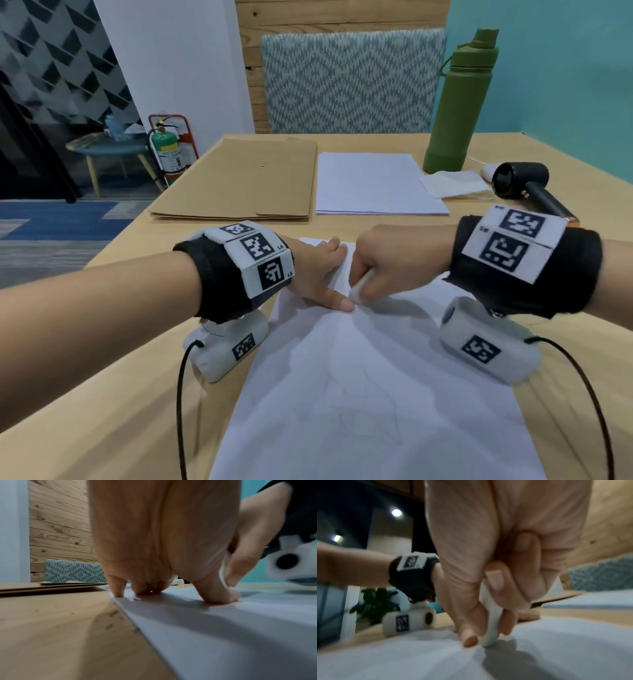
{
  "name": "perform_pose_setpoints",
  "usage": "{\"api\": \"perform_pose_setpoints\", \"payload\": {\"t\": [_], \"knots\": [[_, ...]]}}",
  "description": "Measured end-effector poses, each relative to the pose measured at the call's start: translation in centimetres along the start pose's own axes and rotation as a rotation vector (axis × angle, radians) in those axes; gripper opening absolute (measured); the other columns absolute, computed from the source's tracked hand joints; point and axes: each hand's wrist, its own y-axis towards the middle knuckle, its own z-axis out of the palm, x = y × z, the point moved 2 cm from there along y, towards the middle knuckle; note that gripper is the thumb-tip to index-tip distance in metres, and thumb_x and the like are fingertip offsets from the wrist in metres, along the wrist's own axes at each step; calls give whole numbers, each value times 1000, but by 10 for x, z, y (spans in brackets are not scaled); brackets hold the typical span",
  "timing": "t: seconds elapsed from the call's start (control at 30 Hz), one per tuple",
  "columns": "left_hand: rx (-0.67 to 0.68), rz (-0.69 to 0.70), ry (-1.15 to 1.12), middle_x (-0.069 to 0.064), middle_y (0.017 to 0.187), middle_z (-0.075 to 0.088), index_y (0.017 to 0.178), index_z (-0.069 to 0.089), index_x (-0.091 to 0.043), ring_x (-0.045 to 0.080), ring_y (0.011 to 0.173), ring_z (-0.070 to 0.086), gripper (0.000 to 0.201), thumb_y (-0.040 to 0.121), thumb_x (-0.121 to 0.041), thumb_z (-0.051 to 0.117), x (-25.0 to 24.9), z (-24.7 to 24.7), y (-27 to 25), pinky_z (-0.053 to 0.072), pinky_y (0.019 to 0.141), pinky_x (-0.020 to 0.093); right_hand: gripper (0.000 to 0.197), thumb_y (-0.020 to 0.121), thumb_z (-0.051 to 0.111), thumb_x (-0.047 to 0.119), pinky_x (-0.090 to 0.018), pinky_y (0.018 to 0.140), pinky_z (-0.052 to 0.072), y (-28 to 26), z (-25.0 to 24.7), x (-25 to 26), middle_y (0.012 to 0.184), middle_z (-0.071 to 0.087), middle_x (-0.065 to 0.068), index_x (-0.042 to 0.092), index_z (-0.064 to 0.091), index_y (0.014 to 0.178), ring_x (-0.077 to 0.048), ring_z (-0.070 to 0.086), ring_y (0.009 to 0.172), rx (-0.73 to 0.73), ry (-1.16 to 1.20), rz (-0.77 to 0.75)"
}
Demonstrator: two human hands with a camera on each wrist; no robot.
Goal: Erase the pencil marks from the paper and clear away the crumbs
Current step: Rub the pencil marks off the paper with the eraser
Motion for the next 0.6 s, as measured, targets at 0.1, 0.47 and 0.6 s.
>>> {"api": "perform_pose_setpoints", "payload": {"t": [0.1, 0.47, 0.6], "knots": [[-12, -19, 17, 0, 159, -5, 150, -6, -12, 22, 146, 13, 99, 84, -63, 46, 0, 0, 0, 21, 115, 46, 39, 82, 58, 20, -16, 48, 32, 9, -5, -8, 43, 39, 3, 20, 44, 46, -11, 40, 49, -56, -38, 28], [34, -53, 50, -3, 158, -17, 149, -17, -16, 16, 147, 4, 98, 87, -63, 42, -5, -3, -7, 14, 118, 43, 36, 81, 58, 21, -22, 49, 30, 7, -4, -11, 49, 34, 2, 14, 43, 49, -13, 35, 55, -51, -29, 79], [37, -66, 59, -4, 159, -12, 150, -11, -13, 17, 147, 8, 95, 87, -62, 41, -9, -6, -12, 17, 117, 43, 32, 80, 56, 14, -26, 51, 32, 17, -8, -16, 54, 40, -4, 10, 46, 50, -21, 40, 61, -150, -75, 133]]}}
